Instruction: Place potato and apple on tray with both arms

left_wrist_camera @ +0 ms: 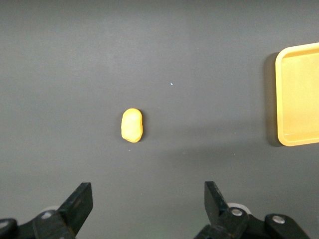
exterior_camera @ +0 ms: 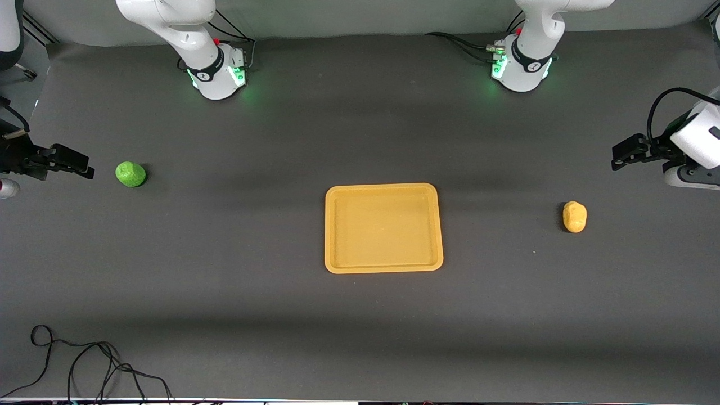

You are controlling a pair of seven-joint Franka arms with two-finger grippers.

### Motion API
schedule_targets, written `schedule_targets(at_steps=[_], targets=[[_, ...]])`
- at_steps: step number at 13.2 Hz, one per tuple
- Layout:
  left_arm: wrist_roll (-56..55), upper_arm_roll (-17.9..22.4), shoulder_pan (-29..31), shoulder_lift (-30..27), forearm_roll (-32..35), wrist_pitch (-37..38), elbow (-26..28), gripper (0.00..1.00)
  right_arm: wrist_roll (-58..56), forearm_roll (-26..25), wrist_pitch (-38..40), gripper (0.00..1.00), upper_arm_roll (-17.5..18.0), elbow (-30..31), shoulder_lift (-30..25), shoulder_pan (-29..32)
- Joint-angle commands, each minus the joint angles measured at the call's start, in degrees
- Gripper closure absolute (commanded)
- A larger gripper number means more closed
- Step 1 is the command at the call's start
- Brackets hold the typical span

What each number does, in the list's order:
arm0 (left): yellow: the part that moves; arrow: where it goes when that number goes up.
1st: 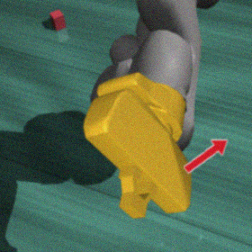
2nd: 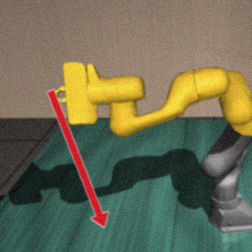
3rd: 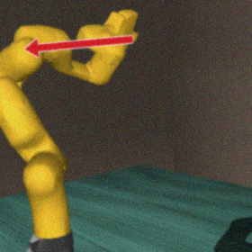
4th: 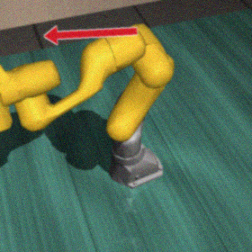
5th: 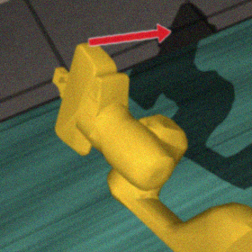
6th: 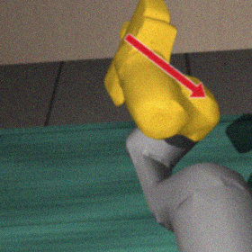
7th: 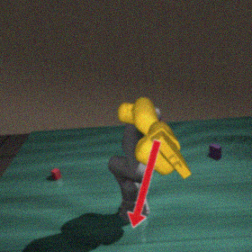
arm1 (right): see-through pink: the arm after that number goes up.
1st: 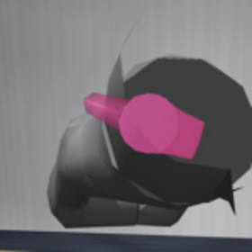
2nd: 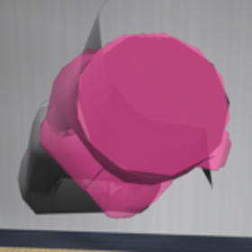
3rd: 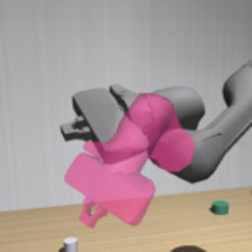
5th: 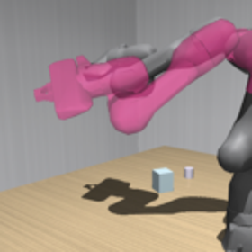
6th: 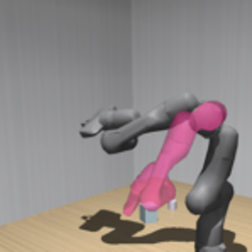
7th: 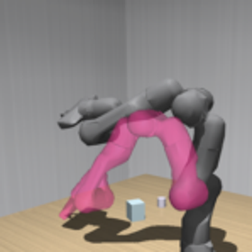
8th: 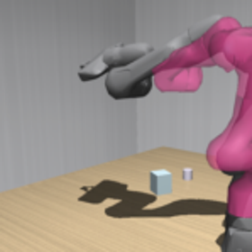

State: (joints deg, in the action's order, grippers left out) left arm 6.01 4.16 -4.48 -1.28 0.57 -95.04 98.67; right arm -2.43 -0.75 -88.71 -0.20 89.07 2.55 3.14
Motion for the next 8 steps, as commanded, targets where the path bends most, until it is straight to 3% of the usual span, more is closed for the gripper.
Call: schedule_targets(at_steps=[1,3,8], targets=[[0.8,0.1,-0.1,-0.5,-0.4,0.6,0.2,0.00,1.2,1.0,1.4,0.00,-0.6,-1.9,0.8,-0.8],[0.8,0.1,0.3,0.3,-0.4,-1.2,0.7,0.00,0.9,1.0,1.4,0.00,-0.6,-2.0,0.8,-0.7],[0.8,0.4,1.3,4.2,0.7,-15.4,12.0,0.00,0.3,1.0,1.4,0.00,-0.6,-1.9,1.3,-0.7]])
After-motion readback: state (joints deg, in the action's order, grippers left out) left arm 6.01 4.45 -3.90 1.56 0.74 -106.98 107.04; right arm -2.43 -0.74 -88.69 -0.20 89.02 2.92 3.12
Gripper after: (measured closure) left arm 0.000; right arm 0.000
